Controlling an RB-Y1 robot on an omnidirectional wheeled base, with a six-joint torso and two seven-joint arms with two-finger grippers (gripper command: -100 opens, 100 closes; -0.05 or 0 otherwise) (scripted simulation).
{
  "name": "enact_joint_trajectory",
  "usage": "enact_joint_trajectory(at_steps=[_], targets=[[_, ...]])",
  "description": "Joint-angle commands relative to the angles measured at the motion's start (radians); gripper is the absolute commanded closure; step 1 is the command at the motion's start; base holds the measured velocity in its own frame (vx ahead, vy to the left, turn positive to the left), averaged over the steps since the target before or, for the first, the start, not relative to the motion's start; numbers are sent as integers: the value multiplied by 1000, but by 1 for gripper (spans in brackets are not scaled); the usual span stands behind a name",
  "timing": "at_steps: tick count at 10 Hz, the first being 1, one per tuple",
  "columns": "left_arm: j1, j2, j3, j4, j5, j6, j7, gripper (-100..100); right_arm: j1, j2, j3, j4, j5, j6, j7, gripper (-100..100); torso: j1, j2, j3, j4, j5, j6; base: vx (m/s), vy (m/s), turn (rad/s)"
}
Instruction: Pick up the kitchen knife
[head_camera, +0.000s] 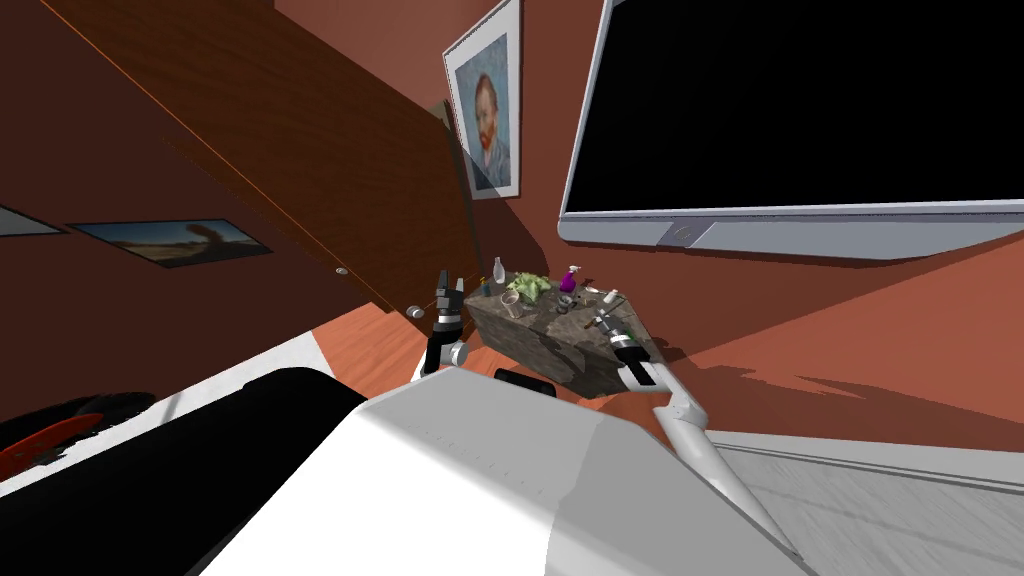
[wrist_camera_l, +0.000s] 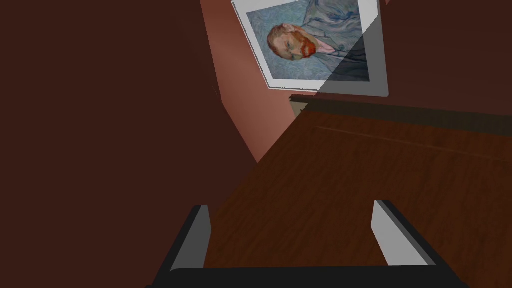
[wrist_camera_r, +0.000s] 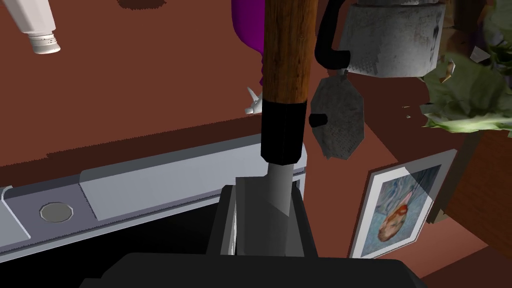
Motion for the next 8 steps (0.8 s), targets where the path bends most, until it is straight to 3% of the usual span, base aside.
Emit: enact_joint_trajectory(at_steps=[1, 3, 4, 5, 6, 7, 8], targets=[[0, 0, 0, 0, 0, 0, 0, 0, 50, -12, -36, -50, 3, 16, -9, 100, 0, 0, 0, 0, 0, 0, 19, 3, 145], [0, 0, 0, 0, 0, 0, 0, 0, 106, -12, -36, -103, 3, 16, -9, 100, 1, -1, 0, 0, 0, -1, 23, -6, 89], [0, 0, 0, 0, 0, 0, 0, 0, 143, -19, -71, -152, 6, 30, -15, 100, 0, 0, 0, 0, 0, 0, 28, 3, 196], [0, 0, 0, 0, 0, 0, 0, 0, 180, -19, -71, -186, 6, 30, -15, 100, 1, -1, 0, 0, 1, -2, 30, -11, 126], [0, 0, 0, 0, 0, 0, 0, 0, 192, -19, -71, -186, 6, 30, -15, 100, 1, -1, -1, 0, 1, -1, 16, -11, -3], [0, 0, 0, 0, 0, 0, 0, 0, 235, -25, -106, -237, 9, 44, -21, 100, 0, -1, -1, 0, 0, -1, 26, 0, 209], [0, 0, 0, 0, 0, 0, 0, 0, 262, -25, -106, -254, 9, 44, -21, 100, 1, -2, -1, 0, 1, -2, 34, -11, 124]])
